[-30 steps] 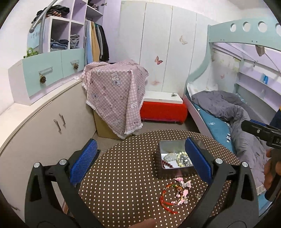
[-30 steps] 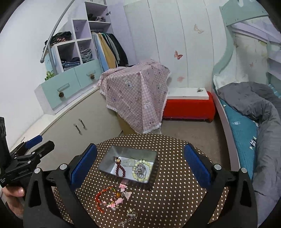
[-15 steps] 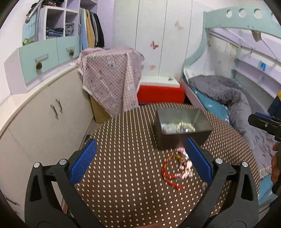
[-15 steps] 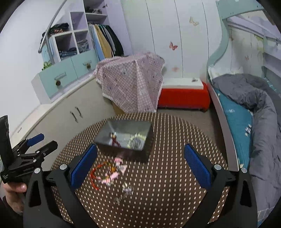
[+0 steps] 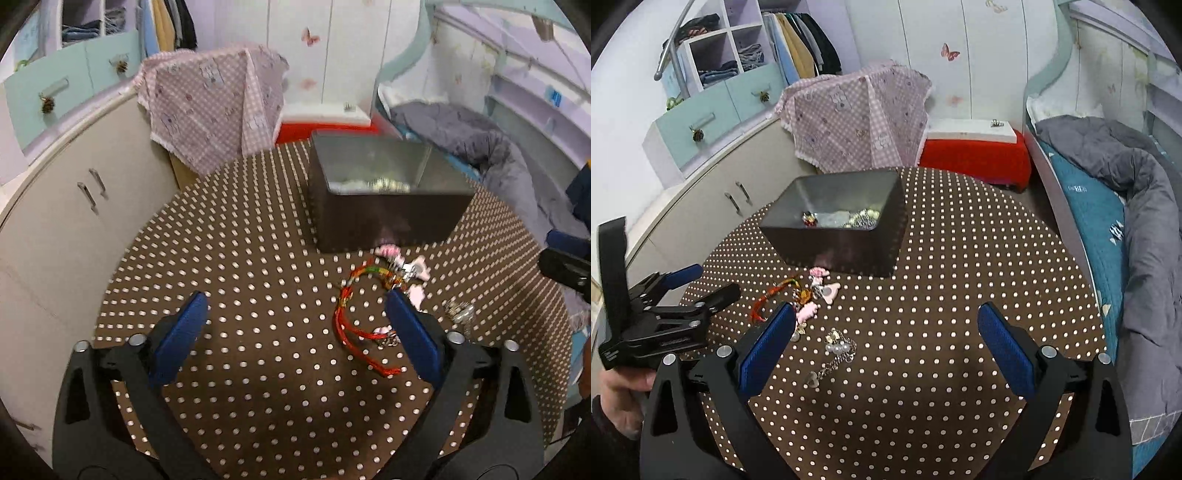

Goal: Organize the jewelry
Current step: 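Grasp the red cord bracelet with the left tool while the right tool grasps the pearl charm, then carry both items into the grey box and open both tools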

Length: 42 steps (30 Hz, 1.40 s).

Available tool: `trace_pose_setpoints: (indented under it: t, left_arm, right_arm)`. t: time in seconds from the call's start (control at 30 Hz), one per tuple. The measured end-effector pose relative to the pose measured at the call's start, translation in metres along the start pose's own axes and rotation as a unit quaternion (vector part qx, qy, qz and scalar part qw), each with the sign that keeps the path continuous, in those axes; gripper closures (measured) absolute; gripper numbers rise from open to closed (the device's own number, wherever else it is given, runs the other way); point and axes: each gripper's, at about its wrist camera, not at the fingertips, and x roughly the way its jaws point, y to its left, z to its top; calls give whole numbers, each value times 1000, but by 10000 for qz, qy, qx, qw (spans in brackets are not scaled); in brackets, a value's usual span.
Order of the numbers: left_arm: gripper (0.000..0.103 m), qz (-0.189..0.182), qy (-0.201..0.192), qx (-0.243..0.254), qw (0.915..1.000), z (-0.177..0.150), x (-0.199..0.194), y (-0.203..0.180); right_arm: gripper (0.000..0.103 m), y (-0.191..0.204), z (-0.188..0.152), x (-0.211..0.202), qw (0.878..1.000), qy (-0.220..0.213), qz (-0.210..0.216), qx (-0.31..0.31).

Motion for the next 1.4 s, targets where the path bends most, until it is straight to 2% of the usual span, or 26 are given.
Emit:
trace_pose_setpoints:
  t: [0.13, 0.17, 0.23, 0.3, 0.37, 0.6, 0.67, 0.7, 0.73, 0.83, 0.9, 1.2, 1.27, 1.4]
  left_arm:
    - [28, 0, 353, 141, 9993, -3, 25, -7]
    - [39, -26, 424, 162, 9990, -4, 28, -8]
    - [51, -71, 419, 317, 9986, -6, 31, -13]
    - [82, -263, 425, 440, 9978, -5, 28, -19]
    - [98, -492, 447, 521, 9964, -5, 24, -22]
    - [98, -540, 94, 284, 9981, -5, -7, -7]
    - [98, -553, -24, 257, 9981, -5, -18, -6]
    - [98, -555, -49, 250, 9981, -5, -17, -6]
    - [98, -549, -82, 247, 9982, -5, -20, -6]
    - [98, -551, -175, 218, 9981, -4, -26, -2]
    - [98, -554, -239, 198, 9980, -4, -32, -1]
    - [98, -562, -356, 126, 9977, 0, -44, 5]
    - [98, -585, -388, 117, 9975, 2, -47, 5]
    - [98, -611, -512, 118, 9967, 6, -57, 6]
  right_arm:
    - [8, 0, -4, 7, 10000, 97, 6, -12]
    - [8, 1, -6, 9, 9999, 127, 14, -21]
    - [8, 2, -8, 13, 9998, 188, 12, -56]
    - [8, 4, -11, 19, 9996, 253, -25, -100]
    - [8, 4, -15, 26, 9992, 383, -41, -134]
    - [8, 23, -29, 43, 9967, 550, 119, -586]
    - [13, 31, -31, 48, 9956, 547, 142, -744]
    - [20, 35, -32, 51, 9949, 557, 149, -821]
    - [34, 38, -33, 55, 9940, 605, 173, -897]
    - [65, 46, -38, 58, 9908, 549, -97, -1234]
    - [81, 42, -39, 54, 9914, 569, 93, -1172]
    - [81, 27, -47, 24, 9922, 310, 420, -1131]
    - [81, 24, -43, 17, 9929, 252, 609, -992]
    - [81, 8, -21, -2, 9902, 16, 1313, -478]
